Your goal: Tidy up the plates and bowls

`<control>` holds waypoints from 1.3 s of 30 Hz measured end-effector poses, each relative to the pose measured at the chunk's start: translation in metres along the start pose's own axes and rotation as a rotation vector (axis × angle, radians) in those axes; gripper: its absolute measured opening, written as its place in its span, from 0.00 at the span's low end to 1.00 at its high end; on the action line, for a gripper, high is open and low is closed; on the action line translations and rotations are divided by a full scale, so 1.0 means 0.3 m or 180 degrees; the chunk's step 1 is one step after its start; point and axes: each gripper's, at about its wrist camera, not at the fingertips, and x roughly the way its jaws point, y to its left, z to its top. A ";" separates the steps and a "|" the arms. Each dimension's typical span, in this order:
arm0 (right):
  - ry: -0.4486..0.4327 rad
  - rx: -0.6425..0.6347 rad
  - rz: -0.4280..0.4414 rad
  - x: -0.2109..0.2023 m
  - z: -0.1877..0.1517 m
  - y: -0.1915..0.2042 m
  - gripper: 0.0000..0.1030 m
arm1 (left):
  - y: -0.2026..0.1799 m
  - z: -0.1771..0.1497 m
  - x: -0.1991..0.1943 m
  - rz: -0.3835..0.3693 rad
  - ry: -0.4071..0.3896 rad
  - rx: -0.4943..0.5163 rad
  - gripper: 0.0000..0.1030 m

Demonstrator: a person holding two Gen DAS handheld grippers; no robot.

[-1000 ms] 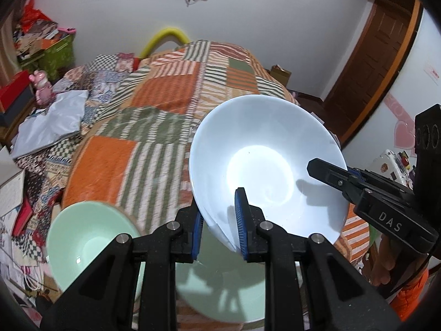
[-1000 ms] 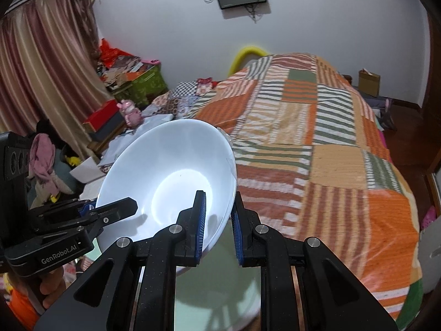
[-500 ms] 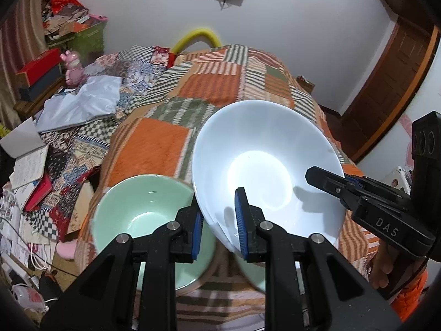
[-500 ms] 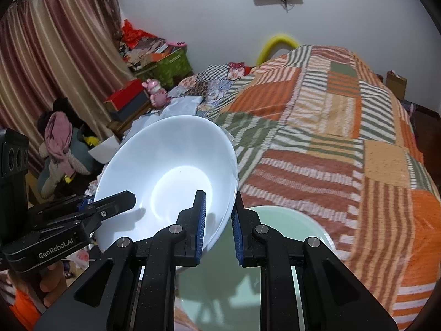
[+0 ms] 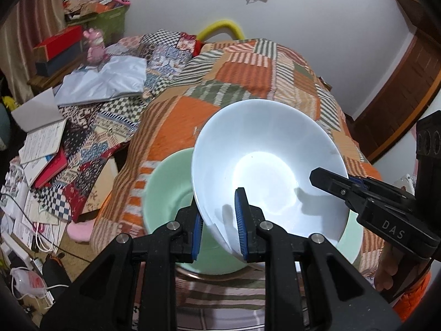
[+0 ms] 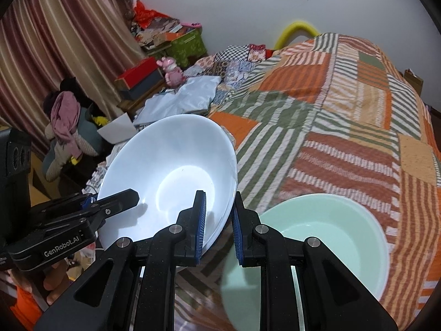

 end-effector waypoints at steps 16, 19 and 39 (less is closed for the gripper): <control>0.0367 -0.0025 0.0073 0.136 -0.032 0.052 0.16 | 0.135 -0.069 0.076 0.0100 0.0220 -0.0135 0.21; 0.0398 -0.0023 0.0081 0.147 -0.036 0.051 0.16 | 0.142 -0.070 0.080 0.0091 0.0222 -0.0145 0.21; 0.0406 0.0001 0.0148 0.143 -0.048 0.033 0.19 | 0.126 -0.031 0.068 0.0249 0.0216 -0.0065 0.21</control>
